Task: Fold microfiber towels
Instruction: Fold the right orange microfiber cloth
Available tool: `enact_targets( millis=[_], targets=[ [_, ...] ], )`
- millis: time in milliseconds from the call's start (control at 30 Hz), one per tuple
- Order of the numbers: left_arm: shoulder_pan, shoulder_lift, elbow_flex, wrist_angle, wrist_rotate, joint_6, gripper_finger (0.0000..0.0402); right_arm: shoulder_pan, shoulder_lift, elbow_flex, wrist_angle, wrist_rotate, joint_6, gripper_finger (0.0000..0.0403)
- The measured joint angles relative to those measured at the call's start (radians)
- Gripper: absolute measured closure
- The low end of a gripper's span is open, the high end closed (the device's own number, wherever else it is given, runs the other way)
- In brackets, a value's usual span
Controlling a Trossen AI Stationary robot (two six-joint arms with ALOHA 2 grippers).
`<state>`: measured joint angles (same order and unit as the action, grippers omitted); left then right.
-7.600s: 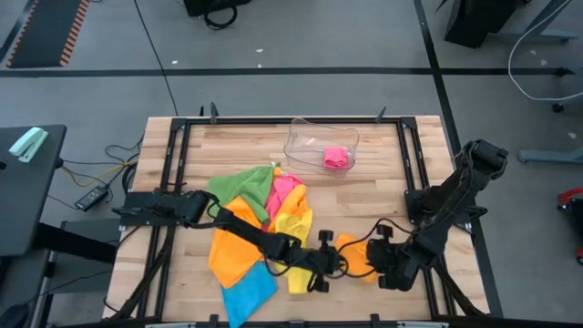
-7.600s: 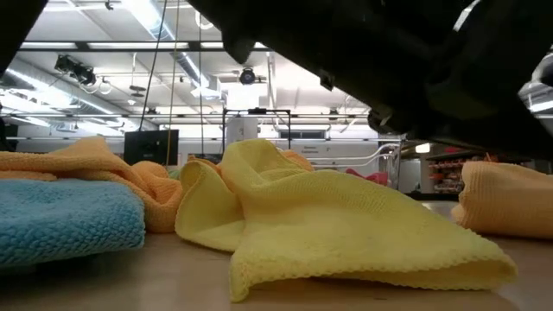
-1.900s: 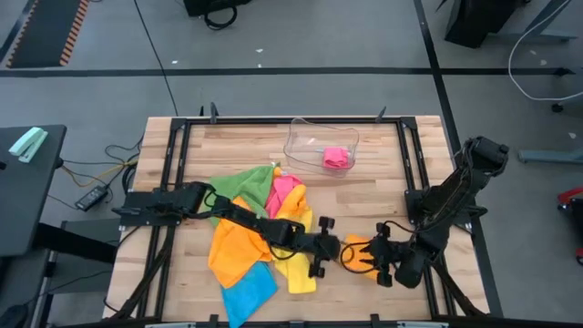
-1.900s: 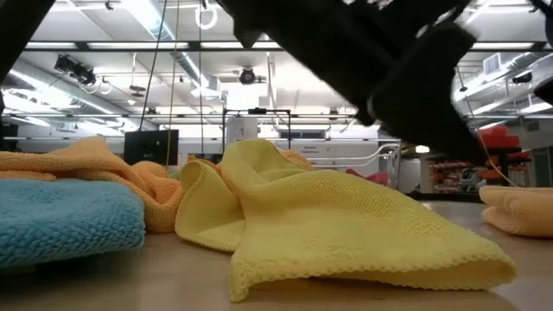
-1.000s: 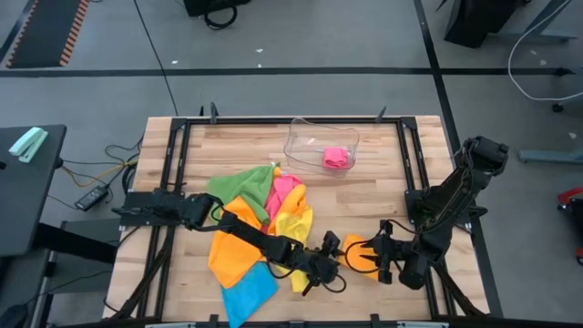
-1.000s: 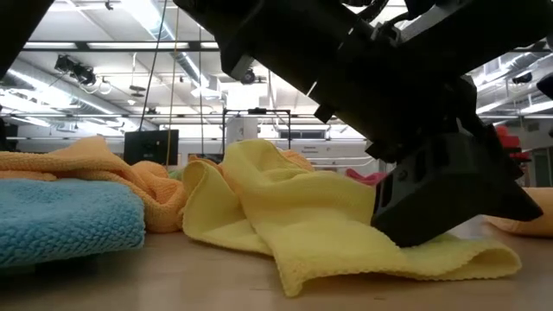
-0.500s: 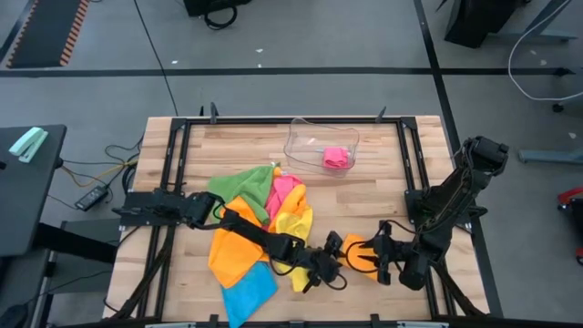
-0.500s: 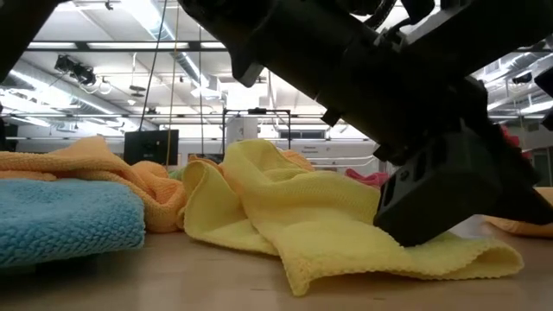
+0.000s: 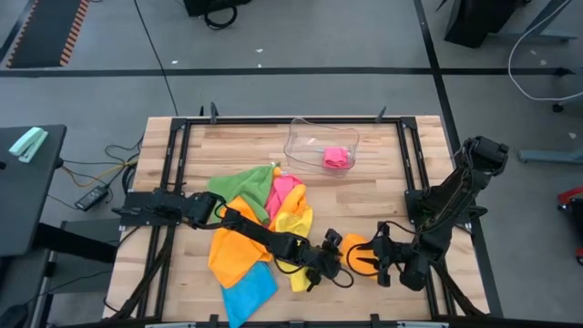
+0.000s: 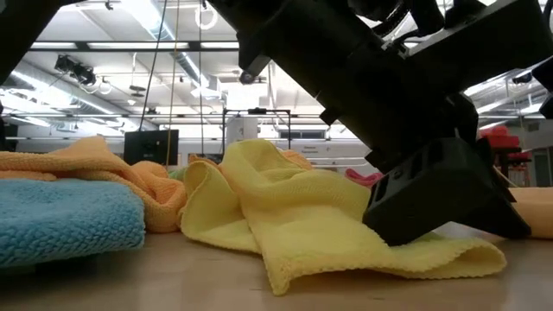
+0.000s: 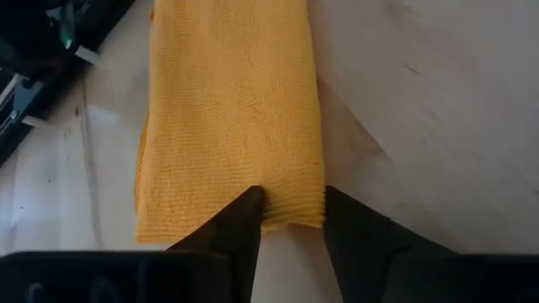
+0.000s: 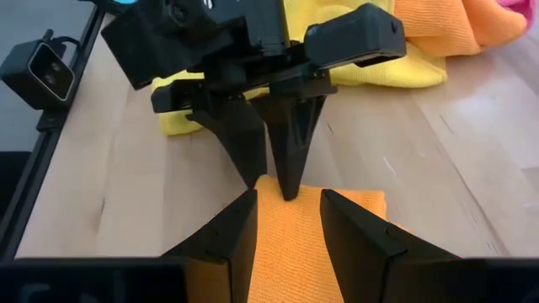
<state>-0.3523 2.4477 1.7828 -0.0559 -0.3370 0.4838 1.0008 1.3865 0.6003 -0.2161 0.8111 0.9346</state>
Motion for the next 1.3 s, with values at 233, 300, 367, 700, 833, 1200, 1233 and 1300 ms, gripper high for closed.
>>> enact_targets(
  millis=[233,300,367,700,833,1200,1233,1300],
  targets=[
    [0.001,0.001,-0.002,0.029,0.006,-0.047,0.0319,-0.006,0.024,0.009,0.082,-0.061,-0.07,0.0262],
    [0.002,0.001,-0.001,0.029,0.02,-0.06,0.0339,-0.007,0.063,0.043,0.083,-0.06,-0.117,0.0262],
    [0.004,0.001,-0.001,0.032,0.022,-0.09,0.036,-0.006,0.11,0.083,0.084,-0.061,-0.155,0.0263],
    [0.005,-0.04,0.0,-0.002,0.076,-0.22,0.0369,-0.017,0.352,0.336,-0.173,-0.081,-0.151,0.0257],
    [0.005,-0.067,0.002,-0.024,0.106,-0.299,0.0372,-0.019,0.409,0.432,-0.322,-0.087,-0.118,0.0237],
    [0.005,-0.1,0.003,-0.033,0.158,-0.395,0.0366,-0.046,0.464,0.512,-0.478,-0.088,-0.068,0.017],
    [0.005,-0.101,0.003,-0.036,0.158,-0.397,0.0365,-0.046,0.47,0.507,-0.487,-0.09,-0.064,0.0169],
    [0.005,-0.104,0.003,-0.04,0.158,-0.403,0.0368,-0.045,0.489,0.503,-0.509,-0.106,-0.036,0.0168]
  ],
)
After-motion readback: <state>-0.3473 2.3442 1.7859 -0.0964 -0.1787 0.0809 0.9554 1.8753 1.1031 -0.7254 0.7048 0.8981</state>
